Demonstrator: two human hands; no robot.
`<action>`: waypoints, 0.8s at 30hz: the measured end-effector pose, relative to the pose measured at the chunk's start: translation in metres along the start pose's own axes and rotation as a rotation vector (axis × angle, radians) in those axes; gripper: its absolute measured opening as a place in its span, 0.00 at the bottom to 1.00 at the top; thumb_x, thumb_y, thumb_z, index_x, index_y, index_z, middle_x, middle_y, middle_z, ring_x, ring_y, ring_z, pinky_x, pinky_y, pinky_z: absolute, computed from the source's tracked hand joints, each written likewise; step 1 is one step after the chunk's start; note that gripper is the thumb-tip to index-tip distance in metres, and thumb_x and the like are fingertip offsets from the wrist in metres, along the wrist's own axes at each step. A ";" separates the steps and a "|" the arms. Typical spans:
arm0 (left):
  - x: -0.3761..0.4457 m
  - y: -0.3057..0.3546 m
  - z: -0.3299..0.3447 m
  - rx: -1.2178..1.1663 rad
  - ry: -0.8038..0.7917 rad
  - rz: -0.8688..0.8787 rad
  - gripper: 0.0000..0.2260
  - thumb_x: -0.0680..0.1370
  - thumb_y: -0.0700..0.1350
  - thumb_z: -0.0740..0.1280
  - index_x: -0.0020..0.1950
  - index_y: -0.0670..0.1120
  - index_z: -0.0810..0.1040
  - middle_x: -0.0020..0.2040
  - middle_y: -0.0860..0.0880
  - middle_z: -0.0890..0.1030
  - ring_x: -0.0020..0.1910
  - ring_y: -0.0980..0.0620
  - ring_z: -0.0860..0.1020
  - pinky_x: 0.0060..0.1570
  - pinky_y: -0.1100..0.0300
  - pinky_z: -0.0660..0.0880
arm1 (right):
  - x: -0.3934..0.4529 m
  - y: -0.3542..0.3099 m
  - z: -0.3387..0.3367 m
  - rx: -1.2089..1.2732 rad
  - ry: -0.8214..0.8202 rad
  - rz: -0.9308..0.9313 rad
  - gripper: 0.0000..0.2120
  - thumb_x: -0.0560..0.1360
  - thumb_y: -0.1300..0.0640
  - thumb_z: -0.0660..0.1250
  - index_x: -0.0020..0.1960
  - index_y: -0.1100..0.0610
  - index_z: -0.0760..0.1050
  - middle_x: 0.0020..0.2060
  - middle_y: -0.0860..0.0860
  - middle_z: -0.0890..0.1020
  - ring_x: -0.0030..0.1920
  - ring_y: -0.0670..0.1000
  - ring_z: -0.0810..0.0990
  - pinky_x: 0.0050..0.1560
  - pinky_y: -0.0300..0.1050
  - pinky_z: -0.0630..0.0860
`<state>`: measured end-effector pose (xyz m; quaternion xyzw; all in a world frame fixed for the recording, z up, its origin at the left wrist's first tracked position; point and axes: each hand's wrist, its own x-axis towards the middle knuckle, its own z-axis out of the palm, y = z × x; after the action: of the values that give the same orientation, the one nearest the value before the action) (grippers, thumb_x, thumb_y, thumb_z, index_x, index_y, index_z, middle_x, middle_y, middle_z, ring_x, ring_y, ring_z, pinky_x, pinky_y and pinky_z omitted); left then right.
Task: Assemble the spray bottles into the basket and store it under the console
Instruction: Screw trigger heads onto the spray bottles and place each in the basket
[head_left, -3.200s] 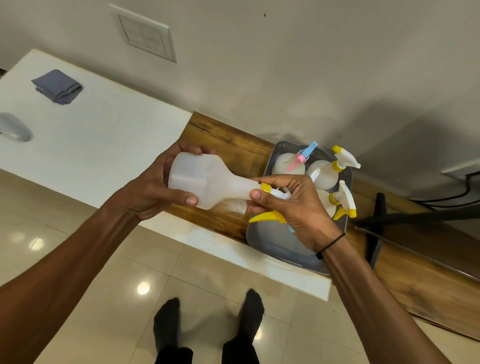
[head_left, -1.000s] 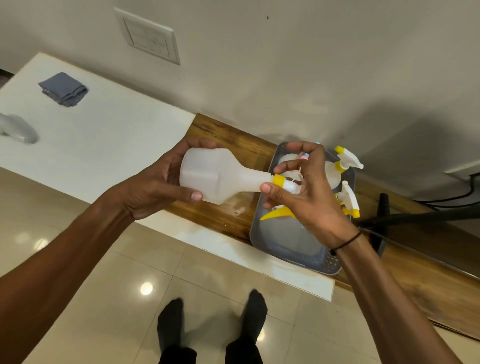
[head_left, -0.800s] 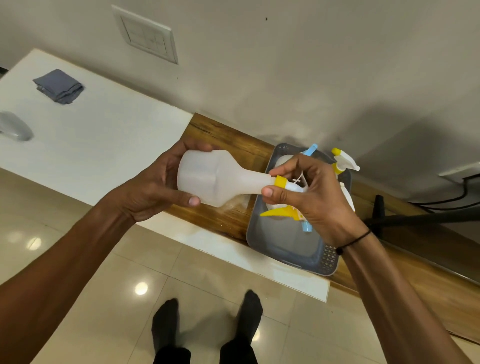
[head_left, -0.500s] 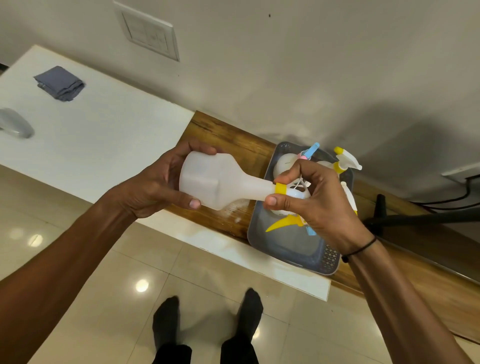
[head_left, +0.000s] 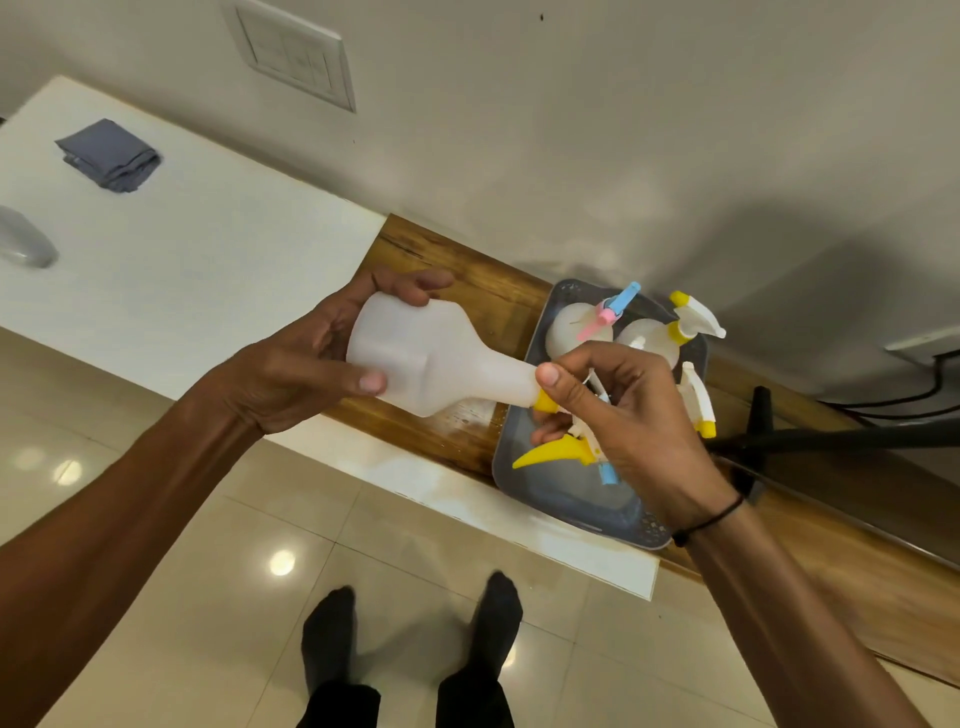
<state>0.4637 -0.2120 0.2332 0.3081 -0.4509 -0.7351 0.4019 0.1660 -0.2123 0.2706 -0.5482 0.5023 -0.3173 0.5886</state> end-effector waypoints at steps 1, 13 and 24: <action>0.002 0.001 0.004 -0.039 0.034 -0.011 0.23 0.71 0.51 0.81 0.62 0.53 0.76 0.81 0.45 0.67 0.77 0.41 0.70 0.58 0.50 0.81 | -0.001 0.002 0.003 -0.002 0.005 0.020 0.16 0.78 0.53 0.70 0.48 0.67 0.81 0.36 0.63 0.85 0.32 0.59 0.87 0.36 0.50 0.85; 0.002 -0.008 -0.006 0.125 0.097 -0.384 0.45 0.59 0.62 0.86 0.74 0.58 0.73 0.70 0.46 0.76 0.68 0.41 0.78 0.55 0.48 0.83 | 0.001 -0.009 -0.004 -0.172 -0.029 -0.031 0.17 0.70 0.63 0.80 0.52 0.62 0.75 0.47 0.61 0.82 0.38 0.59 0.87 0.40 0.55 0.87; -0.004 -0.007 0.004 0.705 0.083 -0.053 0.47 0.60 0.54 0.87 0.73 0.62 0.66 0.68 0.64 0.69 0.64 0.67 0.73 0.47 0.67 0.81 | -0.010 -0.003 0.008 -0.447 0.123 0.102 0.35 0.74 0.31 0.59 0.40 0.65 0.79 0.29 0.57 0.84 0.29 0.47 0.85 0.40 0.60 0.84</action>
<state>0.4598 -0.2049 0.2288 0.4691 -0.6520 -0.5314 0.2693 0.1706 -0.2010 0.2750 -0.6184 0.6220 -0.2008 0.4363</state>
